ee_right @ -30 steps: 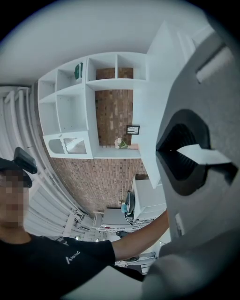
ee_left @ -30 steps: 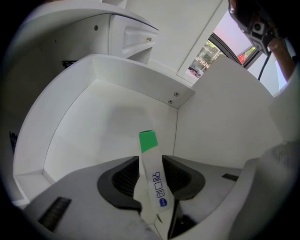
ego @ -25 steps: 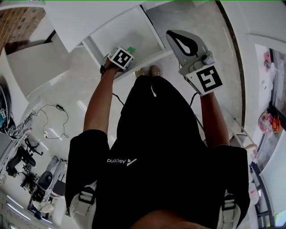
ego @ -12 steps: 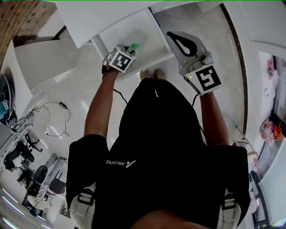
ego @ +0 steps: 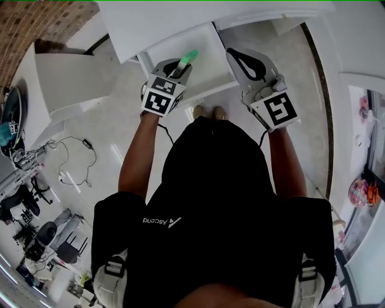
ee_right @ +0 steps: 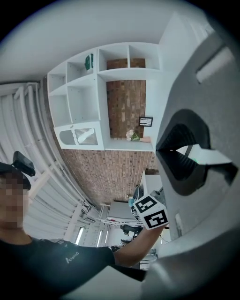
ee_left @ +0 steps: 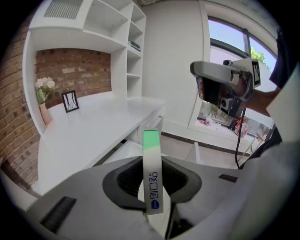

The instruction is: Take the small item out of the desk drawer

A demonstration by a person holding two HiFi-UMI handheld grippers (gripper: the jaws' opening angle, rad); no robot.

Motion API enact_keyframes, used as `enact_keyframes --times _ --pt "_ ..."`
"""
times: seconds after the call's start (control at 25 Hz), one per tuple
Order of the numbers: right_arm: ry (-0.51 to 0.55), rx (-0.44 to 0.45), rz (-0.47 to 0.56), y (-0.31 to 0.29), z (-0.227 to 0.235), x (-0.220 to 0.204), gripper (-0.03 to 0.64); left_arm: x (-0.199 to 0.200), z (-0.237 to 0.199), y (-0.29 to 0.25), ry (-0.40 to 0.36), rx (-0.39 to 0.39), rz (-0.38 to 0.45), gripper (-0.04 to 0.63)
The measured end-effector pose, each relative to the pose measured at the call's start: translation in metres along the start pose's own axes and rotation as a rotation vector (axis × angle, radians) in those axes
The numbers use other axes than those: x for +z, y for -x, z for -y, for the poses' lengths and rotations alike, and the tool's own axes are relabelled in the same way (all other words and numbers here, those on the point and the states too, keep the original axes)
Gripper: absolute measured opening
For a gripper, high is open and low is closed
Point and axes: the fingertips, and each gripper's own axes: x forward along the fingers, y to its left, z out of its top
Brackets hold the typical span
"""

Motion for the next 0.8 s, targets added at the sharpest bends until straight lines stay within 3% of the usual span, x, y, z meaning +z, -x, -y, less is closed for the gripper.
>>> enact_keyframes --times 0.52,0.8 --pt "0.015 0.016 0.098 0.018 -0.024 0.038 0.002 0.1 0.03 0.113 -0.028 0.093 0.464 0.087" --pt "0.002 0.048 0.156 0.023 -0.048 0.058 0.002 0.134 0.045 0.166 -0.039 0.108 0.639 0.087"
